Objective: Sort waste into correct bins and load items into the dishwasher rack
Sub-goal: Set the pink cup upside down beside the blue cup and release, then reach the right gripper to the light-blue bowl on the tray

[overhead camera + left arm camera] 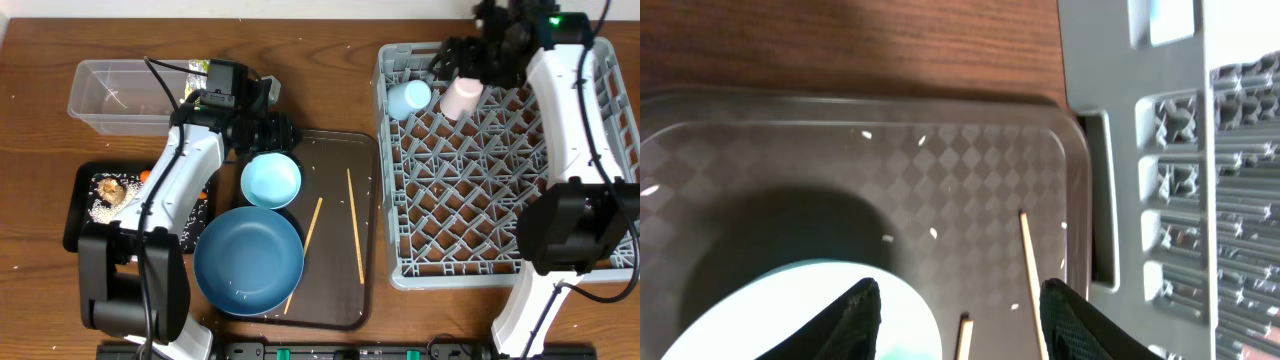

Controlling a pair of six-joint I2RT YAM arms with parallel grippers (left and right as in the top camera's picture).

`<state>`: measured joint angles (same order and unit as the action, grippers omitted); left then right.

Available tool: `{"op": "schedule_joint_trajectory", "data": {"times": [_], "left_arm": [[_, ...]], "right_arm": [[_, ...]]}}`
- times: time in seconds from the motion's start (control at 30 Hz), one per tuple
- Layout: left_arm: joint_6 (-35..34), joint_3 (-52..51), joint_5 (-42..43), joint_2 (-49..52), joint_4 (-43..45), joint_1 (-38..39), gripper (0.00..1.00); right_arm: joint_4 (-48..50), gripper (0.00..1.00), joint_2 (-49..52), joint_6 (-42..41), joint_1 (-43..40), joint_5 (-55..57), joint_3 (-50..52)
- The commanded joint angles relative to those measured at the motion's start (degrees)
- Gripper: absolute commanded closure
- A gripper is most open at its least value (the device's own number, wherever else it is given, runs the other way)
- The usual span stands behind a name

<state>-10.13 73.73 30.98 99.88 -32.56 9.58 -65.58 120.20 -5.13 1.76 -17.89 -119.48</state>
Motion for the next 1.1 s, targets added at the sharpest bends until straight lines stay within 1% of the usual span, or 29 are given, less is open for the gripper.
{"op": "schedule_joint_trajectory", "data": {"times": [0.0,0.27,0.3,0.33,0.47,0.57,0.7,0.8,0.9,1.07], "left_arm": [[3.3,-0.4,-2.5,-5.5,-1.7,-0.7,0.48],[2.8,-0.4,-14.1,-16.3,-10.0,-1.7,0.47],[2.8,-0.4,-14.4,-16.9,-10.9,-1.7,0.44],[2.8,-0.4,-14.4,-17.2,-11.7,-1.7,0.43],[3.0,-0.5,-14.4,-16.0,-15.8,-1.3,0.43],[4.6,-1.1,-14.7,-13.8,-17.7,-0.7,0.43],[4.6,-1.6,-15.5,-10.5,-19.3,-0.6,0.43],[4.5,-1.6,-17.6,-8.7,-19.7,-0.9,0.43],[2.7,-1.6,-18.7,-8.6,-19.2,-1.5,0.43],[0.5,-1.6,-18.7,-8.6,-19.1,-3.2,0.43]], "right_arm": [[-2.6,0.01,-1.8,4.3,4.0,-3.1,-1.0],[-3.4,0.01,-1.8,4.6,13.7,-2.6,-0.3],[-3.1,0.01,-1.8,4.2,15.0,-1.5,-0.2],[-2.8,0.01,-1.8,3.2,15.8,-0.1,0.0],[-1.2,0.01,-1.8,-0.5,17.5,4.0,0.0],[-0.7,0.01,-1.8,-1.1,17.6,2.8,0.0],[-0.3,0.01,-1.8,-1.1,17.8,0.5,0.5],[0.9,0.01,-1.3,-1.0,19.2,0.3,1.2],[2.8,0.04,0.1,-1.3,22.1,0.3,2.3],[7.5,0.1,3.8,-4.9,27.1,-0.9,4.5]]}}
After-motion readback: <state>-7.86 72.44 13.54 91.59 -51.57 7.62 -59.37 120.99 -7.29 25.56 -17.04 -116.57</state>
